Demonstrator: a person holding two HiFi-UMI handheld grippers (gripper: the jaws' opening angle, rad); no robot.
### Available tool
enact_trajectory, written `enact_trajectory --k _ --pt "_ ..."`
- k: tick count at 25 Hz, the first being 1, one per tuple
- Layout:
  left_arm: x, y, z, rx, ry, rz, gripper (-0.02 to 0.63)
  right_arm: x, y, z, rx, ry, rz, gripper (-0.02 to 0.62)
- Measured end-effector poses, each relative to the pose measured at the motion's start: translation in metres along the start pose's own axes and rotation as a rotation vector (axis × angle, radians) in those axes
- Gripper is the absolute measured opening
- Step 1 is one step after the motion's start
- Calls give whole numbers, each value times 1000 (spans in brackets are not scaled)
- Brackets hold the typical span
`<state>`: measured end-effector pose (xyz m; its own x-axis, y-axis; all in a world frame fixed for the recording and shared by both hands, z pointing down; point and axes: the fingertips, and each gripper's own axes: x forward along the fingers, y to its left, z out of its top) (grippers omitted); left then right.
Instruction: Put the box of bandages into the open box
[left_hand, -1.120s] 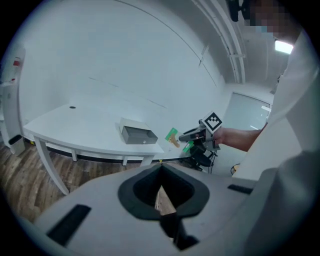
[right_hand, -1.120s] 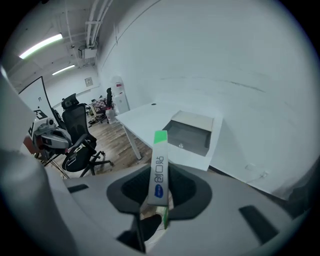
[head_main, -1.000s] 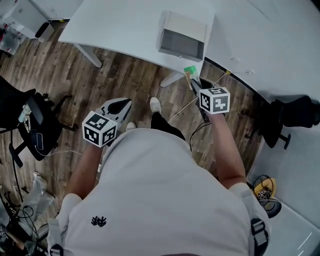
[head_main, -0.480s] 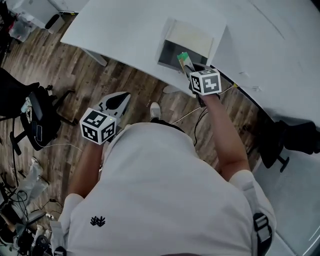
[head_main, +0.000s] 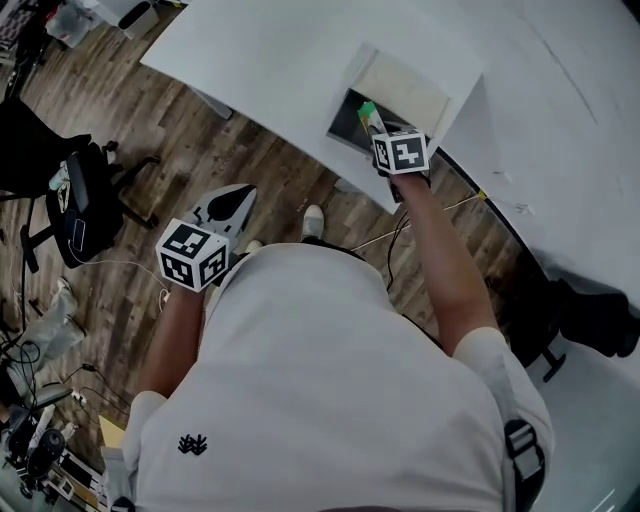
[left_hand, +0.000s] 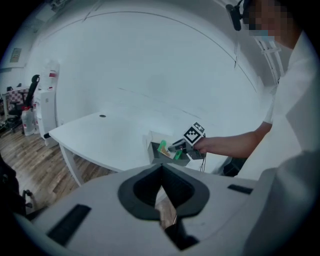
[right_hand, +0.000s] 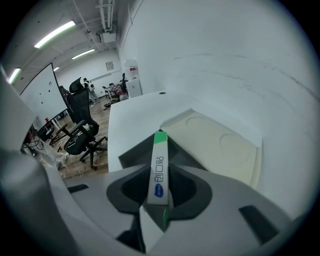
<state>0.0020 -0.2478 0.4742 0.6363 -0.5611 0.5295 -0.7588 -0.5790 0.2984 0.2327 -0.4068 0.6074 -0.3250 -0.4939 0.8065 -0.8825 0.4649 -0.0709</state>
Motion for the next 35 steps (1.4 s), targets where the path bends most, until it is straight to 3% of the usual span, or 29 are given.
enact_trajectory --k 17,25,35 --pt "-7 14 -2 -62 4 95 6 42 -1 4 -9 18 -3 97" --pt "-3 13 2 -52 9 79 6 46 2 0 -17 -5 16 108" --pt "-14 20 -3 -32 14 28 6 29 10 2 -34 -34 -25 166"
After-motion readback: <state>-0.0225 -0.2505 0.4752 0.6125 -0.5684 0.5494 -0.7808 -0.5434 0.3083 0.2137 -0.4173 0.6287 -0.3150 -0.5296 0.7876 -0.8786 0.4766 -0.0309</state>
